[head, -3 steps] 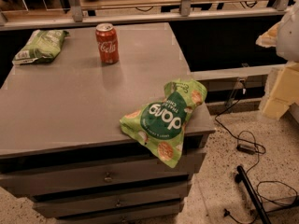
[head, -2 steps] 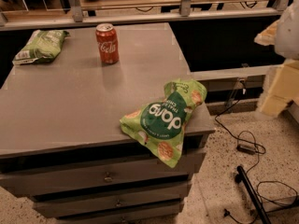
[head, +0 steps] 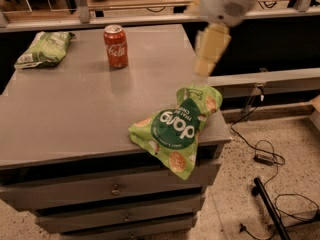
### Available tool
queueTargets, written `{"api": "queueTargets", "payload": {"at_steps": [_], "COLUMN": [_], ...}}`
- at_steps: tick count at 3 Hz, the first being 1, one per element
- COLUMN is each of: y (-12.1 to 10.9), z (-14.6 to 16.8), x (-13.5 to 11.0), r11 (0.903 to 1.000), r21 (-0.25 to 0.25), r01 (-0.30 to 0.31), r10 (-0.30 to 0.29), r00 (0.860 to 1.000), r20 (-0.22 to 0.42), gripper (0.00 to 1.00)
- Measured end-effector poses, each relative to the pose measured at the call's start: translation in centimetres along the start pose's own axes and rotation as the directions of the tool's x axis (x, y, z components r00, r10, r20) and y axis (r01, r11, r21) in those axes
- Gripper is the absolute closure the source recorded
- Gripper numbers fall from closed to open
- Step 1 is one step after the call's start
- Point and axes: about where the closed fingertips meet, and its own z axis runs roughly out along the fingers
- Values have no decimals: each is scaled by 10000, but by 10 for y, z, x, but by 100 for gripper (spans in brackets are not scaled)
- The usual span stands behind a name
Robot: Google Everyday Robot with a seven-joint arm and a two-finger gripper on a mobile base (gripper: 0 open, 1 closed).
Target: Move coke can near green jalapeno chip bag
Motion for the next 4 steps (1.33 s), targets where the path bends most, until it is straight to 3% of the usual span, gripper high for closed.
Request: {"api": "queueTargets", "payload": {"at_steps": [1,2,3,4], "y": [-53,-55,-74,-107], "z": [17,16,26,55], "x": [-83,-88,-96,-87], "r11": [9933,9925,9930,9837], "r21": [430,520,1017,1453], "r01": [1071,1103,605,-1055], "r10": [-1102,-1148,-848,284], "r00": [9909,9891,9633,8906], "r20": [773,918,2549,4538], "gripper": [0,0,0,0]}}
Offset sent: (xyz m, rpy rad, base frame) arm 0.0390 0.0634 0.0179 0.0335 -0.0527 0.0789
